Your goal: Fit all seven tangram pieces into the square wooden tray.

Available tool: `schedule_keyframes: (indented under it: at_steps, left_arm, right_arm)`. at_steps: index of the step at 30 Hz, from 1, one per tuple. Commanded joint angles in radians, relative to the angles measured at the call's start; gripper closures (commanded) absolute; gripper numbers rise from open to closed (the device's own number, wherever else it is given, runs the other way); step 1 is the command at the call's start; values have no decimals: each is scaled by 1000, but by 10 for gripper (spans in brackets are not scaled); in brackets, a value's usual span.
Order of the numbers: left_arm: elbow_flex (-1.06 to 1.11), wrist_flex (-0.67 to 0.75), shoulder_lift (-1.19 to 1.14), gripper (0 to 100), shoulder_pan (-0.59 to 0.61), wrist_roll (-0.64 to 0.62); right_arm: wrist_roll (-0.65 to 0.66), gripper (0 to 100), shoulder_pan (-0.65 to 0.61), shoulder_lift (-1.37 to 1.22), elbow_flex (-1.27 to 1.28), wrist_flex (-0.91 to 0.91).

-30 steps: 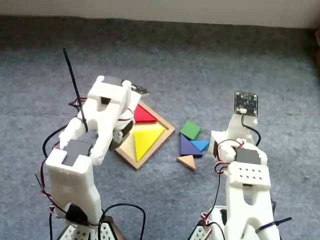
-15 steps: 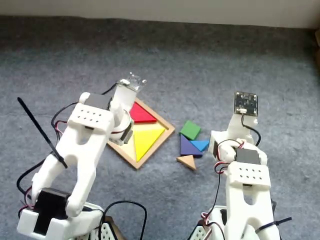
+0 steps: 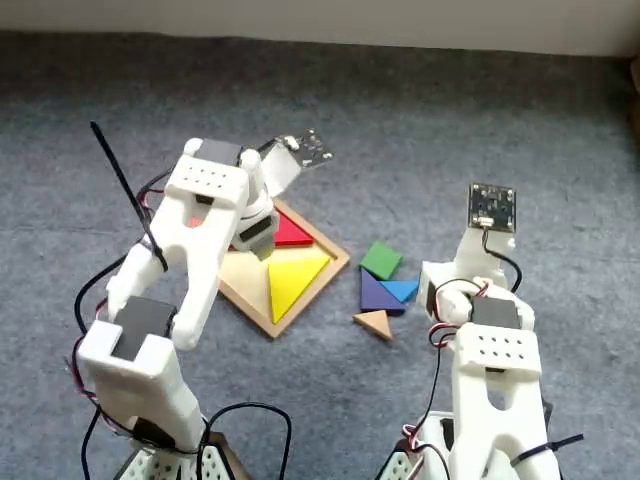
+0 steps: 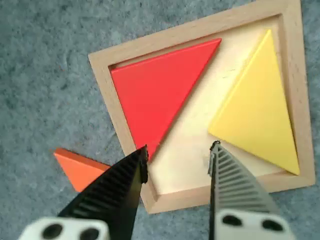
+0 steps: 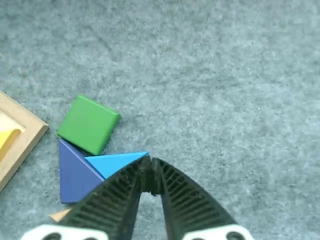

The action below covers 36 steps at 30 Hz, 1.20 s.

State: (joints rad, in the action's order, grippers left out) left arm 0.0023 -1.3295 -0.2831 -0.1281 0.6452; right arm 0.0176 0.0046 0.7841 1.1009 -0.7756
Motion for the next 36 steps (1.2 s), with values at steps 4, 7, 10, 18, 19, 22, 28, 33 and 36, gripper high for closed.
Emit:
schedule_keyframes:
  at_steps: [4, 7, 10, 18, 19, 22, 28, 33, 36]
  left_arm:
    - [-268, -77, -189, 786, -91, 78]
    - [-328, -74, -263, 786, -96, 78]
    - [-401, -75, -348, 786, -81, 78]
    - [-556, -81, -490, 790, -53, 74]
    - [-567, -81, -493, 790, -48, 74]
    - [-584, -80, -495, 790, -42, 72]
    - [-584, -81, -441, 831, -25, 71]
    - [-584, -75, -386, 831, -8, 71]
    - [-587, -74, -369, 831, 8, 71]
  right_arm:
    - [-2, 978, 10, 21, -7, 18]
    - [-2, 978, 10, 21, -7, 18]
    - [15, 978, 10, 21, -7, 18]
    - [37, 978, 8, 21, -7, 18]
    - [37, 978, 8, 21, -7, 18]
    - [38, 978, 8, 21, -7, 18]
    - [38, 978, 8, 21, -7, 18]
    - [38, 978, 5, 21, -7, 18]
    - [38, 978, 5, 21, -7, 18]
